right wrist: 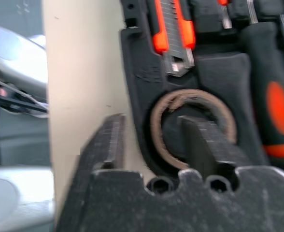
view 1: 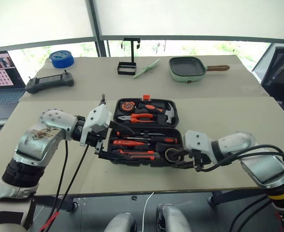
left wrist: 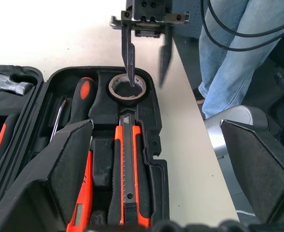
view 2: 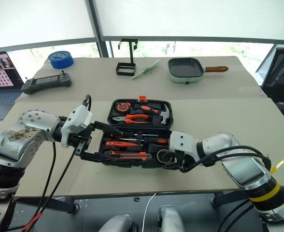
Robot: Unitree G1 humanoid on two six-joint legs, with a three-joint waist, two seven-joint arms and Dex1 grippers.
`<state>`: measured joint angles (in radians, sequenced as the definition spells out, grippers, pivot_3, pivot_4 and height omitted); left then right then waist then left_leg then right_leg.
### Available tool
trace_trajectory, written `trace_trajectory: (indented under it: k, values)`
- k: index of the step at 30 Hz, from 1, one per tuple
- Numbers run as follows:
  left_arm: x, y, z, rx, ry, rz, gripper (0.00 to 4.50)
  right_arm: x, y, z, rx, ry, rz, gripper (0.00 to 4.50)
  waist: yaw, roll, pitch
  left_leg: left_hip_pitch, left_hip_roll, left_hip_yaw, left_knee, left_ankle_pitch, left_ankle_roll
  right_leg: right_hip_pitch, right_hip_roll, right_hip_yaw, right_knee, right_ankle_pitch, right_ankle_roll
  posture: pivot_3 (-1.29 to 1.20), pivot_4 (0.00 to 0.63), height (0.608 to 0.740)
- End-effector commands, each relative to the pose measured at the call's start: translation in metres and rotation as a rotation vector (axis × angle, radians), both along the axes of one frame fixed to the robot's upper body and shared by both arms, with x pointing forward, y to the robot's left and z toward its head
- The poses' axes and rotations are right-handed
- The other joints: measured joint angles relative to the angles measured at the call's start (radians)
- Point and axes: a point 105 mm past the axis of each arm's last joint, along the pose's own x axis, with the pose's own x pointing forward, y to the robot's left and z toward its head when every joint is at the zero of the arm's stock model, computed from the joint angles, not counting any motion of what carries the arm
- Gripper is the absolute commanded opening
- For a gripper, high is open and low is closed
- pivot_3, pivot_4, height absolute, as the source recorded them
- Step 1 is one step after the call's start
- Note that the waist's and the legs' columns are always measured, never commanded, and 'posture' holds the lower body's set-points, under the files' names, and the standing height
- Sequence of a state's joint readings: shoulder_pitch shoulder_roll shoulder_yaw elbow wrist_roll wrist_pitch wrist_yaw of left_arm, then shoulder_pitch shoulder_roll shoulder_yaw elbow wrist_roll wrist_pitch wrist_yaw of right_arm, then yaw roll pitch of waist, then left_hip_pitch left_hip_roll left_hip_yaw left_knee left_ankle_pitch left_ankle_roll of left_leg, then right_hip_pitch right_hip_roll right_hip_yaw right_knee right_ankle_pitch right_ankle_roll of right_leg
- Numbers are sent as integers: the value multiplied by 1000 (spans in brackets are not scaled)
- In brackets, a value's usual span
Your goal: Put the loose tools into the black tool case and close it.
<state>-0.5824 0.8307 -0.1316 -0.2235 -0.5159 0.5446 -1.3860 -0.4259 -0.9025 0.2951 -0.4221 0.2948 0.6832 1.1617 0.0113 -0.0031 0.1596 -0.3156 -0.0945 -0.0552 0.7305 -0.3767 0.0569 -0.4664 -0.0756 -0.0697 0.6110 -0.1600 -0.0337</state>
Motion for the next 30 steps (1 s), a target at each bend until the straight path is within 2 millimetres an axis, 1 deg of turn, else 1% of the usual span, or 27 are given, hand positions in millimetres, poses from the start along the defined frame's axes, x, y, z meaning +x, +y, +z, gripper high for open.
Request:
trace_trajectory:
  k: [1, 2, 4, 5, 7, 8, 9, 10, 12, 13, 14, 16, 17, 18, 19, 21, 24, 27, 30]
  values:
    - [8, 7, 7, -10, -37, 71, 4500, -6, 2, 43, 139, -10, -10, 3673, 1, 0, 0, 0, 0, 0, 0, 0, 0, 0, 0, 0, 0, 0, 0, 0, 150, 740]
    - [15, 13, 5, -10, -40, 122, 4500, -1, -4, 50, 173, -5, -60, 3983, 1, 0, 0, 0, 0, 0, 0, 0, 0, 0, 0, 0, 0, 0, 0, 0, 150, 740]
    - [32, 29, -1, -17, -46, 242, 4500, 11, -17, 57, 221, -2, -165, 3983, 0, 0, 0, 0, 0, 0, 0, 0, 0, 0, 0, 0, 0, 0, 0, 0, 150, 740]
    - [42, 39, -3, -22, -54, 313, 4500, 17, -24, 59, 242, -3, -221, 3818, 1, 0, 0, 0, 0, 0, 0, 0, 0, 0, 0, 0, 0, 0, 0, 0, 150, 740]
    - [58, 60, -10, -24, -72, 445, 4001, 28, -39, 59, 271, -2, -318, 3242, 1, 0, 0, 1, 0, 0, 0, 0, 0, 1, 0, 0, 0, 0, 0, 0, 150, 740]
    - [64, 72, -16, -8, -80, 502, 3747, 34, -48, 55, 270, -10, -370, 2876, 1, 0, 0, 1, 0, 0, -1, 0, 0, 0, 0, 0, 0, 0, 0, 0, 150, 740]
    - [67, 82, -22, 14, -87, 544, 3269, 39, -56, 51, 262, -21, -410, 2471, 1, 0, 0, 1, 0, 0, -1, 0, 0, 0, 1, 0, 0, 0, 0, 0, 150, 740]
    - [69, 88, -26, 29, -92, 566, 3026, 43, -61, 48, 254, -28, -433, 2241, 1, 0, 0, 1, 0, 0, -1, 0, 0, 0, 1, 0, 1, 0, 0, 0, 150, 740]
    - [70, 97, -37, 75, -92, 587, 2221, 50, -69, 38, 225, -44, -473, 1454, 1, 0, 0, 0, 0, 0, -1, 0, 0, -1, 1, 0, 0, 0, 0, 0, 150, 740]
    - [70, 100, -43, 97, -93, 588, 1937, 53, -72, 33, 209, -52, -483, 1203, 0, 0, 0, -1, 0, 1, -1, 0, 0, -3, 0, 0, 0, 0, 0, 0, 150, 740]
    - [70, 100, -48, 114, -89, 583, 1554, 56, -74, 28, 195, -68, -489, 839, 0, 0, 0, -2, 0, 1, -1, 0, 0, -3, 0, 0, 1, 0, 0, 0, 150, 740]
    - [72, 95, -58, 126, -77, 562, 824, 67, -76, 17, 152, -126, -483, 171, 0, 0, 0, -2, -1, 1, -1, 0, 0, -4, 0, 0, 1, 0, 0, 0, 150, 740]
    - [73, 91, -62, 129, -71, 552, 521, 67, -73, 10, 120, -143, -443, 1, 0, 0, 0, -2, -1, 1, -1, 0, 0, -3, 0, 0, 1, 0, 0, 0, 150, 740]
    - [74, 88, -65, 131, -69, 545, 163, 68, -70, 5, 103, -146, -414, 0, 1, 0, 0, -2, -1, 1, -1, 0, 0, -3, 0, 0, 1, 0, 0, 0, 150, 740]
    - [75, 85, -67, 133, -70, 541, 64, 69, -68, 2, 101, -144, -402, 0, 1, 0, 0, -2, -1, 1, -1, 0, 0, -3, 0, 0, 1, 0, 0, 0, 150, 740]
    - [77, 78, -71, 136, -65, 527, 64, 74, -62, -1, 104, -143, -391, 0, -2, 0, 0, -2, -1, 1, 0, 0, 0, -4, 0, 0, 2, 0, 0, 0, 150, 740]
    - [74, 60, -71, 81, -25, 483, 64, 76, -49, -5, 71, -175, -316, 0, -5, 0, 0, -4, 0, 2, 1, 0, 0, -5, 0, 1, 2, 0, 0, 0, 150, 740]
    - [63, 49, -77, 74, 14, 398, 64, 68, -41, -12, 33, -187, -218, 0, -1, 0, 0, -4, 0, 2, 1, 0, 0, -5, 0, 1, 2, 0, 0, 0, 150, 740]
    - [53, 40, -75, 41, 45, 335, 64, 54, -35, -11, 49, -158, -151, 0, 0, 0, 0, -5, 0, 1, 1, 0, 0, -5, 0, 0, 2, 0, 0, 0, 150, 740]
